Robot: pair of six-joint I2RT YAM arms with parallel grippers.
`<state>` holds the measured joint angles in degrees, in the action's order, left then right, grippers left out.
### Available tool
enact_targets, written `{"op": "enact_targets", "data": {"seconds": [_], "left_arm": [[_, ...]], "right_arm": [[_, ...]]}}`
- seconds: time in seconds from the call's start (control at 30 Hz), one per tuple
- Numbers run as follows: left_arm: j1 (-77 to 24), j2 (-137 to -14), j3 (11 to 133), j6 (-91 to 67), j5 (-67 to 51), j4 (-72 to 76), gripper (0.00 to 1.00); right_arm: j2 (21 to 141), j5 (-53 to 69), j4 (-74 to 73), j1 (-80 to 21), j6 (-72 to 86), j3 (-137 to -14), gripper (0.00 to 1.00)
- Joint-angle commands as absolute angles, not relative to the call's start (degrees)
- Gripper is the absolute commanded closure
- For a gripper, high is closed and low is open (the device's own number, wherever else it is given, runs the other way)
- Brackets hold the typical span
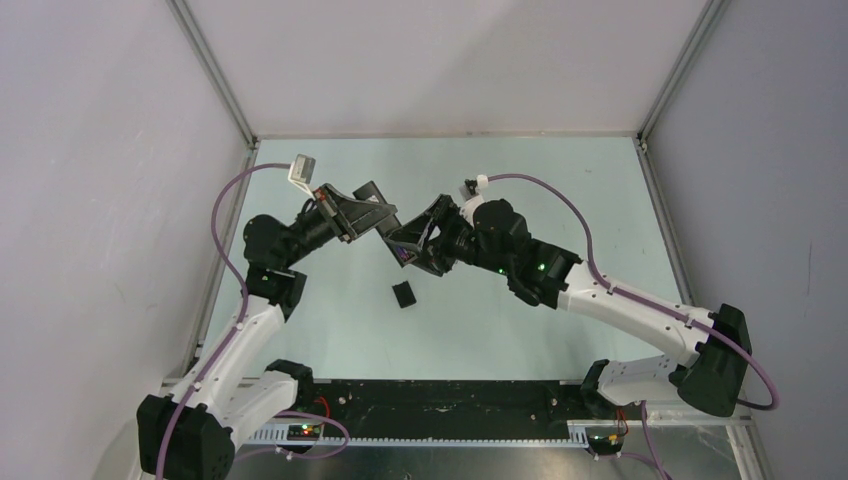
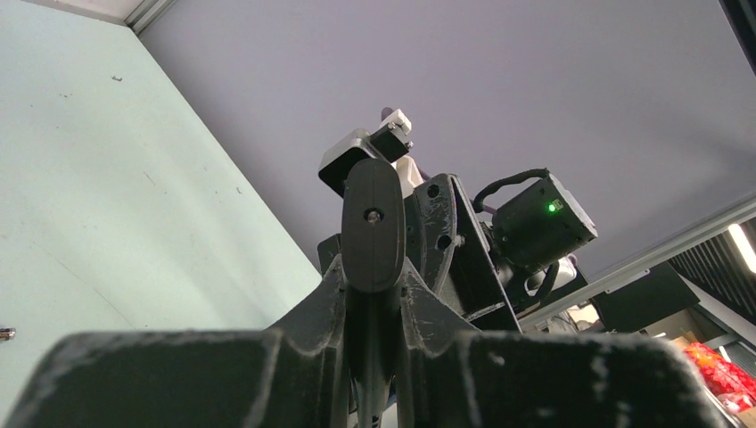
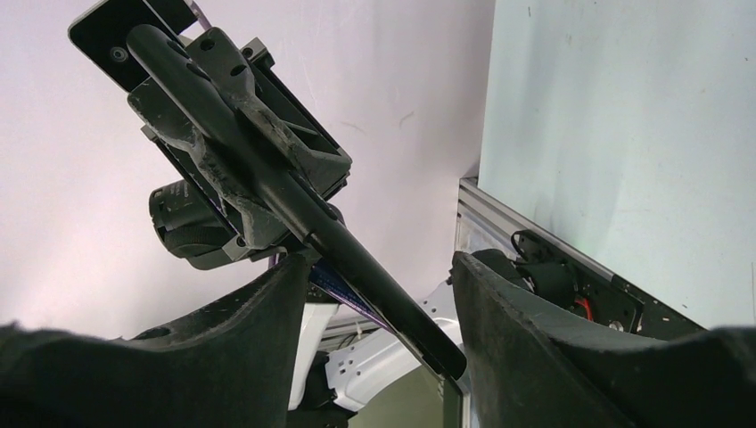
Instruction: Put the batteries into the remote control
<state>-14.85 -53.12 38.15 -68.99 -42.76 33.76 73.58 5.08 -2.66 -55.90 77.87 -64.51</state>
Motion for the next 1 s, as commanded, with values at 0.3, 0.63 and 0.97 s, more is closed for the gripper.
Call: {"op": "enact_targets", "data": {"seconds": [0.3, 0.63, 0.97], "left_arm": [[-14.6, -52.7, 39.2, -69.3, -42.8, 36.2, 1.00], [-14.3, -53.0, 40.2, -70.9, -42.6, 36.2, 1.00], [-14.2, -54.5, 41.0, -76.1, -44.0, 36.2, 1.00]], "right_arm": [[72.6, 5.6, -0.5, -55.7, 76.7, -64.5, 0.47], [73.0, 6.7, 2.2, -55.8, 75.2, -64.5, 0.54], [74.7, 9.0, 4.7, -56.1, 73.6, -64.3, 0.54]]}}
